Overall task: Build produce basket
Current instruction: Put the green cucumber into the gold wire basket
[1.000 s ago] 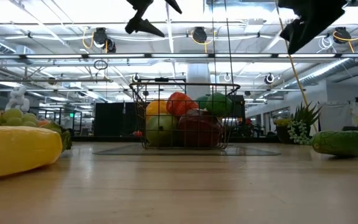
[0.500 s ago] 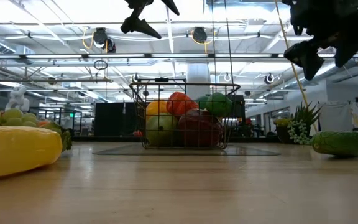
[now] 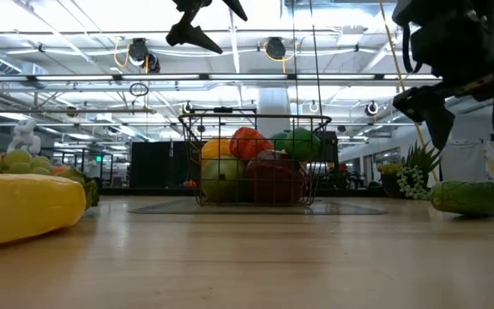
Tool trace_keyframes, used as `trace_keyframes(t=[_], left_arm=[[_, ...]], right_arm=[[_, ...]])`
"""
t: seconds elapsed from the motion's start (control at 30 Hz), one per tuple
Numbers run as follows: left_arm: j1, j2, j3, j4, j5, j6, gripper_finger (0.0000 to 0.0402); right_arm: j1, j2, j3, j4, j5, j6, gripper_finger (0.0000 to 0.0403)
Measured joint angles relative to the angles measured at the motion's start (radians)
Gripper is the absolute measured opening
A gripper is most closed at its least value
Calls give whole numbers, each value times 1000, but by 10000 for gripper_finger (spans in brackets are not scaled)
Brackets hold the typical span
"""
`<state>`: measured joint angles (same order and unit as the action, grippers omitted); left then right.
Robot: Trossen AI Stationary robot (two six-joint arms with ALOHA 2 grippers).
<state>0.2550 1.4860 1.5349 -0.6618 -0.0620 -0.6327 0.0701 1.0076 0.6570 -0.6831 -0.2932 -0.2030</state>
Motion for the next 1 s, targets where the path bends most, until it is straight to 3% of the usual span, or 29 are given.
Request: trace_keyframes(t=[0.57,0.77,1.0], left_arm=[[-22,0,0,8,1,-4,381],[-31,0,0,16,1,1,381],[-31,0,0,16,1,30,381]], right_arm=[[24,186,-15,31,31,-67,281],[24,289,-15,115,30,-90,280],[24,359,-15,143,30,-103,233]])
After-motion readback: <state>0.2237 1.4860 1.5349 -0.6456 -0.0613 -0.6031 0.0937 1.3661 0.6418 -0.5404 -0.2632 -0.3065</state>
